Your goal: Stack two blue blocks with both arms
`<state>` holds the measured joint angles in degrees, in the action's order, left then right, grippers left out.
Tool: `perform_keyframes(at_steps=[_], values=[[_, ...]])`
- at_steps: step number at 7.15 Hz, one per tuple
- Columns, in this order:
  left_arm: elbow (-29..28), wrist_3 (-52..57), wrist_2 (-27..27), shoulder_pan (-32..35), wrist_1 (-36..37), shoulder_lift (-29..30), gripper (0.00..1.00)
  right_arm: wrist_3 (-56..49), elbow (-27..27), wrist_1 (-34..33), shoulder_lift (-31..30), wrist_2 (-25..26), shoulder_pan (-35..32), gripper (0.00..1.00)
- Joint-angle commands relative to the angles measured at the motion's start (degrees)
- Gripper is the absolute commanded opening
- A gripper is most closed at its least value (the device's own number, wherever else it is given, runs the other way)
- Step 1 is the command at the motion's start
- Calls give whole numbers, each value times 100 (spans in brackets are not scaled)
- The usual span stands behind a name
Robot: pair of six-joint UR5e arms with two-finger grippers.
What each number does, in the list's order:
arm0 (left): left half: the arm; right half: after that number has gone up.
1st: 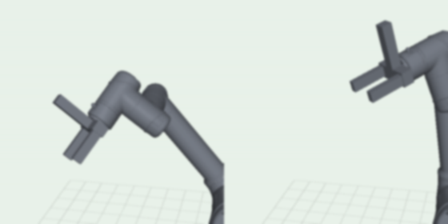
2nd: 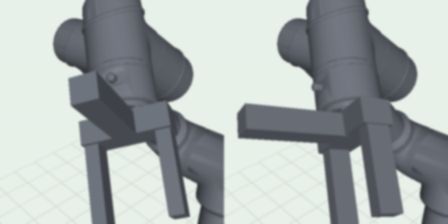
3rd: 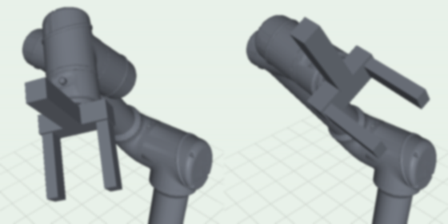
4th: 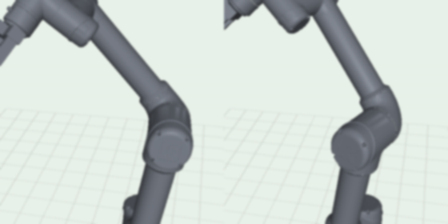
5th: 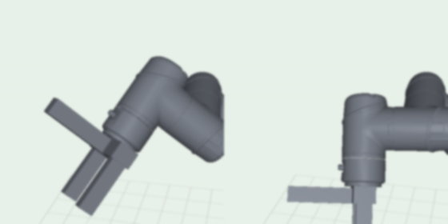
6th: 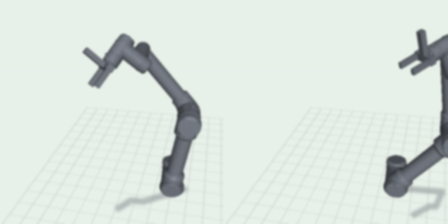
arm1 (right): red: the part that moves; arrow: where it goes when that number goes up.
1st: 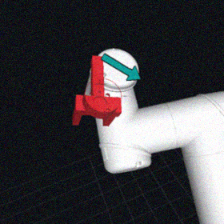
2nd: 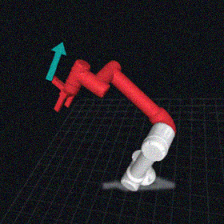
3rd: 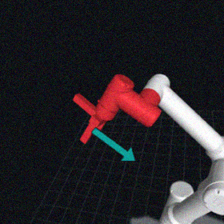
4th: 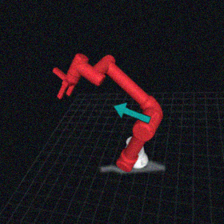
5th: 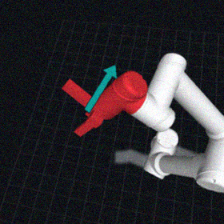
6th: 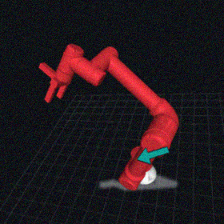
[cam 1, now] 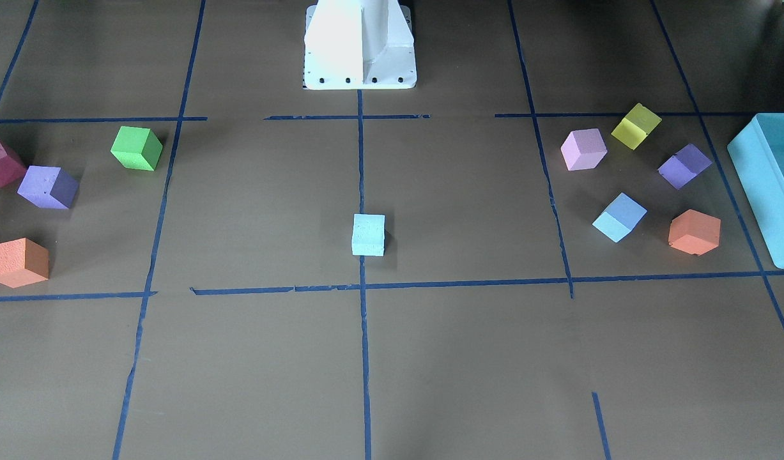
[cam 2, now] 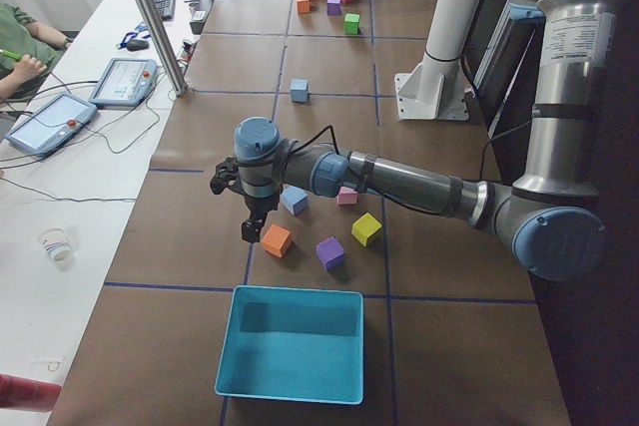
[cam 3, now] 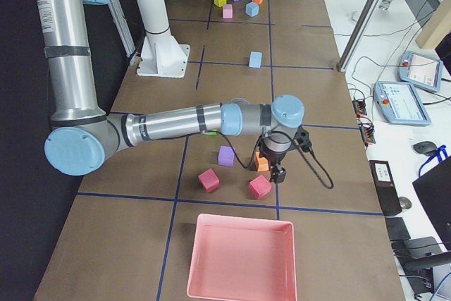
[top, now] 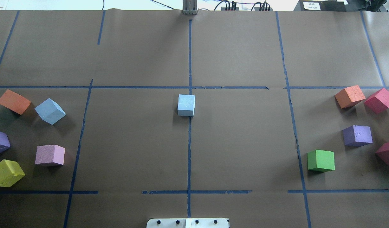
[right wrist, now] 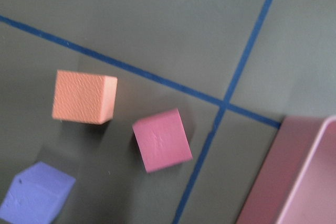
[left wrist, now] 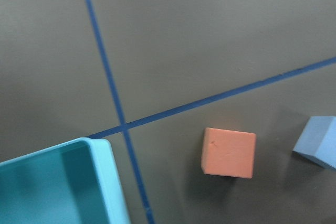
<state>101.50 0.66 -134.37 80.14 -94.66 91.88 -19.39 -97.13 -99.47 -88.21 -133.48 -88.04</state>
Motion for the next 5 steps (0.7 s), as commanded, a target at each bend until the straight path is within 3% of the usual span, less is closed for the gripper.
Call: perform_keyframes(at_steps=[1, 3, 5], values=[[11, -1237, 42, -768, -917, 41, 100, -22, -759, 33, -1054, 15, -240, 100], [-129, -1578, 138, -1664, -1657, 154, 100, 181, -983, 33, -1181, 15, -240, 100], [-305, -1543, 890, -2281, -2132, 172, 100, 172, -983, 33, -1181, 15, -240, 100]])
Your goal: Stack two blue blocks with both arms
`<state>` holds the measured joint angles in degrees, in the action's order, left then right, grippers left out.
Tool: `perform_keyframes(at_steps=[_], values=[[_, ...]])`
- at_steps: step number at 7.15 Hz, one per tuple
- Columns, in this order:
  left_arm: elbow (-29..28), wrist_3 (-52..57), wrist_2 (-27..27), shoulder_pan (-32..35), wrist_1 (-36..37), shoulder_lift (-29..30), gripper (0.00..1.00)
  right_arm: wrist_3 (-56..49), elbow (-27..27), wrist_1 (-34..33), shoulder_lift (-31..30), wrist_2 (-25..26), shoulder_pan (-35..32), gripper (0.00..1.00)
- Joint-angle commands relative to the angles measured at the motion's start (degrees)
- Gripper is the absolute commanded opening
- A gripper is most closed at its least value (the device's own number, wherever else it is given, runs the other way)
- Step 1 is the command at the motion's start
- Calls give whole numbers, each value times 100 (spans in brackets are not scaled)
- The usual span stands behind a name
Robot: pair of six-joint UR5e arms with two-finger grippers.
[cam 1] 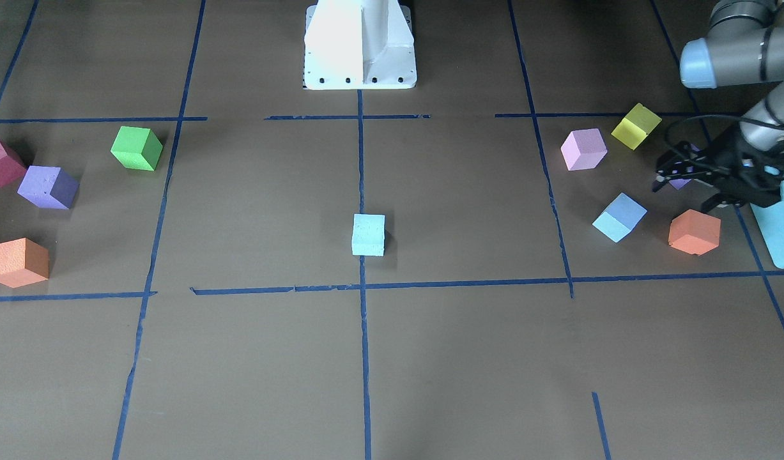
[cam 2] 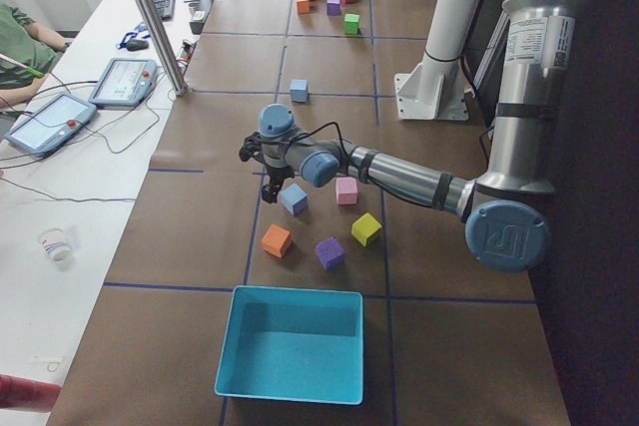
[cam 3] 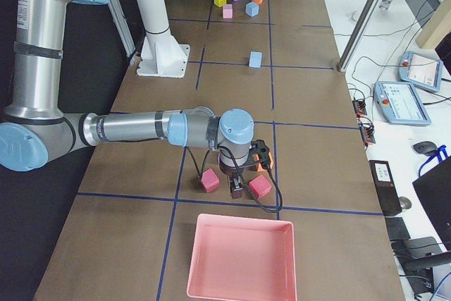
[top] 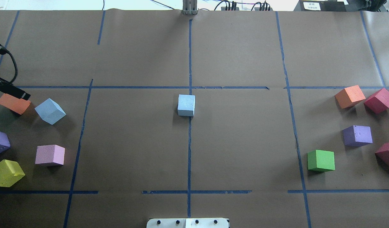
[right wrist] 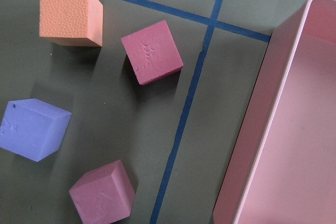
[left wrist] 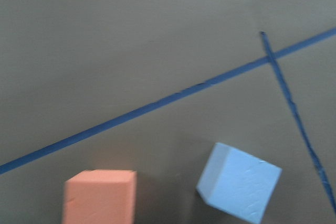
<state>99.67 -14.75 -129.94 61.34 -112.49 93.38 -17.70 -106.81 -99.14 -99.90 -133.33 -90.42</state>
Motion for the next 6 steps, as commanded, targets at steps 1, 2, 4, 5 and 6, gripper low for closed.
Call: perform_keyframes(at_steps=[1, 2, 4, 5, 6], values=[[-263, 7, 513, -473, -587, 22, 100, 12, -16, 0, -12, -9, -2, 100], [-273, 16, 522, -552, -650, -4, 100, 12, -7, 0, -12, 0, -2, 100], [-377, 16, 523, -623, -660, -22, 100, 3, 2, 0, -12, 0, -2, 100], [-439, 7, 531, -745, -660, -22, 100, 3, 11, 0, -12, 0, -2, 100], [-570, -1, 540, -842, -669, 21, 100, 3, 11, 0, -12, 0, -2, 100]])
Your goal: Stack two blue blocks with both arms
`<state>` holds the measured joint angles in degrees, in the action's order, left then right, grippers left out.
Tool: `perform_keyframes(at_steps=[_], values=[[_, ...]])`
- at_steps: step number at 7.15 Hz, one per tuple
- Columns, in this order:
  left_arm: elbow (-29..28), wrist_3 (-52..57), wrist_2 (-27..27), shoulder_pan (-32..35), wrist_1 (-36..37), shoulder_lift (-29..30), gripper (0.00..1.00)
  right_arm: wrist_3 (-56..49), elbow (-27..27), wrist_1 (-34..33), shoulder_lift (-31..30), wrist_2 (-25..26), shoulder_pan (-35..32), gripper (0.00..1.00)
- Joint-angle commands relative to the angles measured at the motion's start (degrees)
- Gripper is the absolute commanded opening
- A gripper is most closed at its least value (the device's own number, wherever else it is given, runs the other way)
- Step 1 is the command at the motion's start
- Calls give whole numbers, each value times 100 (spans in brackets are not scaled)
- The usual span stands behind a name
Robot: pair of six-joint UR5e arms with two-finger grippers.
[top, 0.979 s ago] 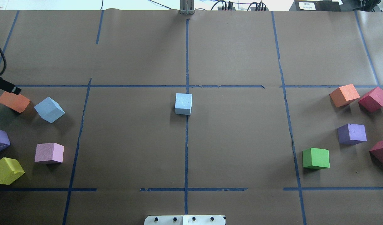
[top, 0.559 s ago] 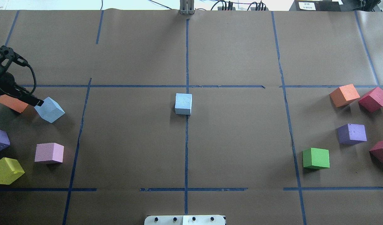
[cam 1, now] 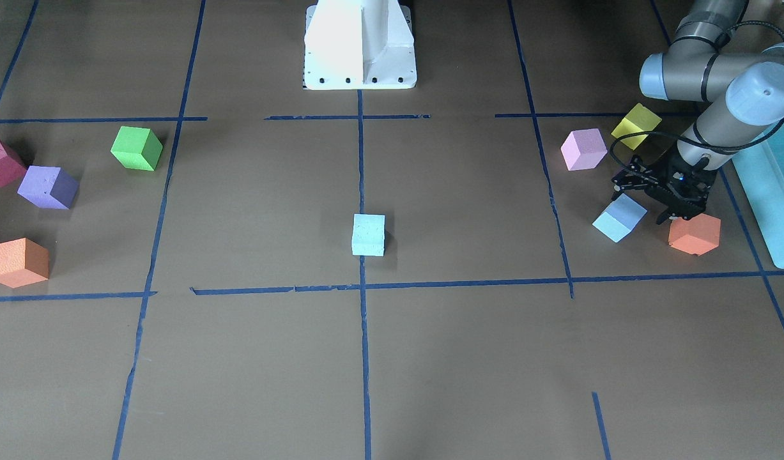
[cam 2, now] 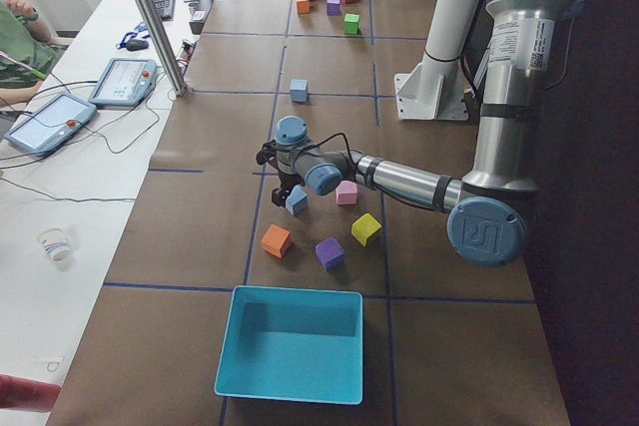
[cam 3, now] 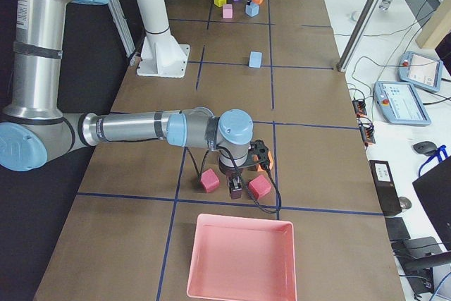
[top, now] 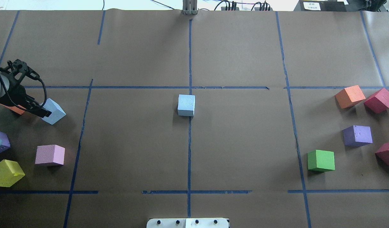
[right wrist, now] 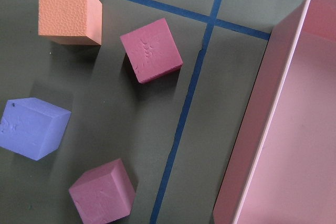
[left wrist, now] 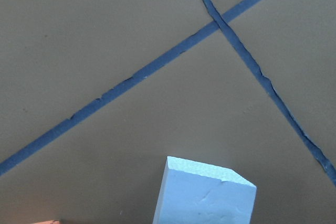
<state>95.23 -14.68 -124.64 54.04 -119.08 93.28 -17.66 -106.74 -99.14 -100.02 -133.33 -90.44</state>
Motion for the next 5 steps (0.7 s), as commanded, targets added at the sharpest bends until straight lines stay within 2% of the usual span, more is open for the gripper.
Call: perform_keyframes(at_steps=[1, 3, 4, 5], values=[[-267, -17, 10, -183, -18, 120, 100, -1, 4, 0, 0, 0, 0, 100], [-496, -35, 2, -245, -18, 251, 97, -1, -5, 0, -26, 0, 0, 100], [-540, -44, 1, -245, -18, 296, 67, -1, -13, 0, -27, 0, 0, 100], [-506, -44, -7, -245, -10, 357, 50, -1, -14, 0, -27, 0, 0, 100]])
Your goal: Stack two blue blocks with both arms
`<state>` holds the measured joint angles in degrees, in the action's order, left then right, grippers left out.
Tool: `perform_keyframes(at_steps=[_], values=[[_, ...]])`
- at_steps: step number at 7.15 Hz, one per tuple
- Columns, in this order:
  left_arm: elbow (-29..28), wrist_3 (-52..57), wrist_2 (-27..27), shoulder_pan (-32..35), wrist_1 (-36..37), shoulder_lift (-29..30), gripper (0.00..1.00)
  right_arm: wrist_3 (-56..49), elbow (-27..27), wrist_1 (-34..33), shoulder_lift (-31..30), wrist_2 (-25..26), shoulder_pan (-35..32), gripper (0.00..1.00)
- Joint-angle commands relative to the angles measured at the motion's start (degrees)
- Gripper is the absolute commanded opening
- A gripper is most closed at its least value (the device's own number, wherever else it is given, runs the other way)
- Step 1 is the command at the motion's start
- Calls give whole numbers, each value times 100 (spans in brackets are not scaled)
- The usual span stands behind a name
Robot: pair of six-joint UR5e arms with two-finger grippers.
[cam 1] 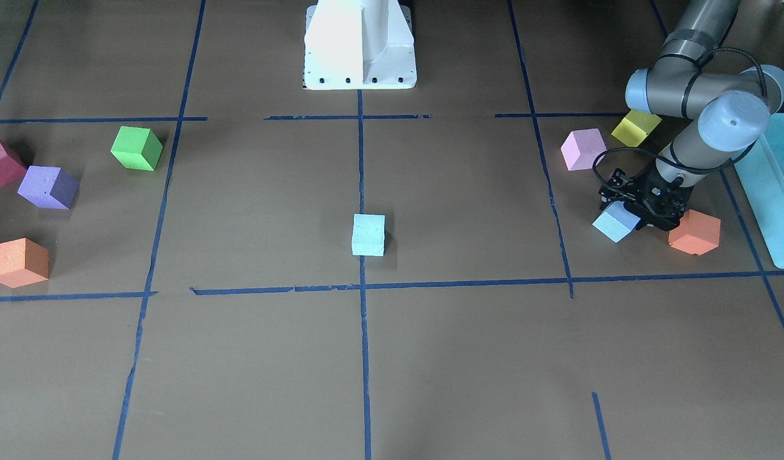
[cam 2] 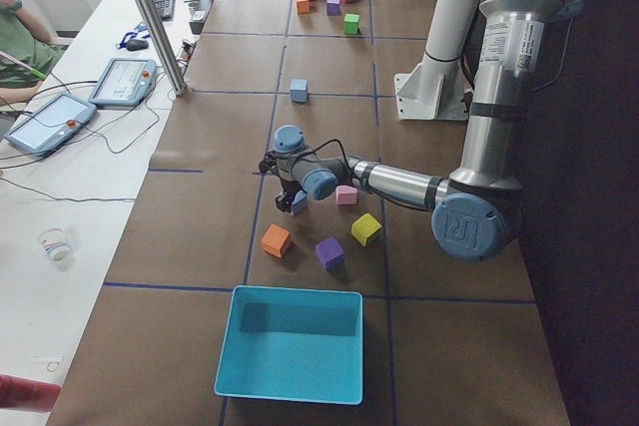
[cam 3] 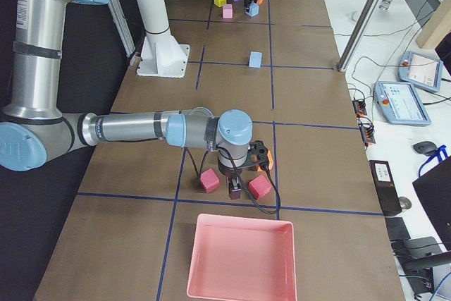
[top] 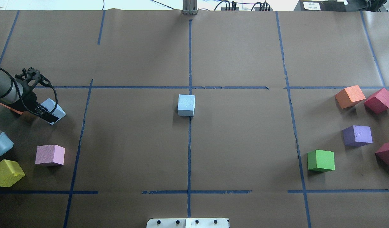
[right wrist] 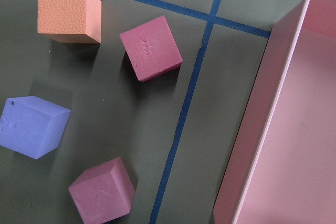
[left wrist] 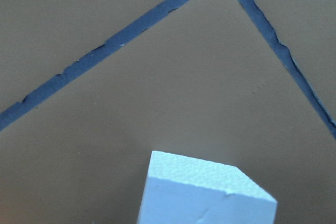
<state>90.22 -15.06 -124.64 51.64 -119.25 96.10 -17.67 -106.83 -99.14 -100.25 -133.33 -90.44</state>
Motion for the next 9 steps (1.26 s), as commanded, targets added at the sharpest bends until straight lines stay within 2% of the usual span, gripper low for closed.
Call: perform_keyframes(at_steps=[1, 3, 6, 7, 8, 9], values=[[39, -14, -17, -5, 24, 119, 45, 9, -4, 0, -3, 0, 0, 100], [389, -328, 1, 39, 243, 356, 44, 18, -4, 0, -3, 0, 0, 100], [610, -3659, 114, -109, 1181, 1618, 48, 18, -4, 0, -3, -9, 0, 100], [645, -4471, 454, -598, 1759, 2110, 48, 18, -4, 0, -3, -9, 0, 100], [637, -4931, 919, -1073, 2548, 2828, 48, 18, 4, 0, -3, -9, 0, 100], [593, -5136, 1106, -1391, 3400, 3523, 49, 18, 4, 0, -3, -9, 0, 100]])
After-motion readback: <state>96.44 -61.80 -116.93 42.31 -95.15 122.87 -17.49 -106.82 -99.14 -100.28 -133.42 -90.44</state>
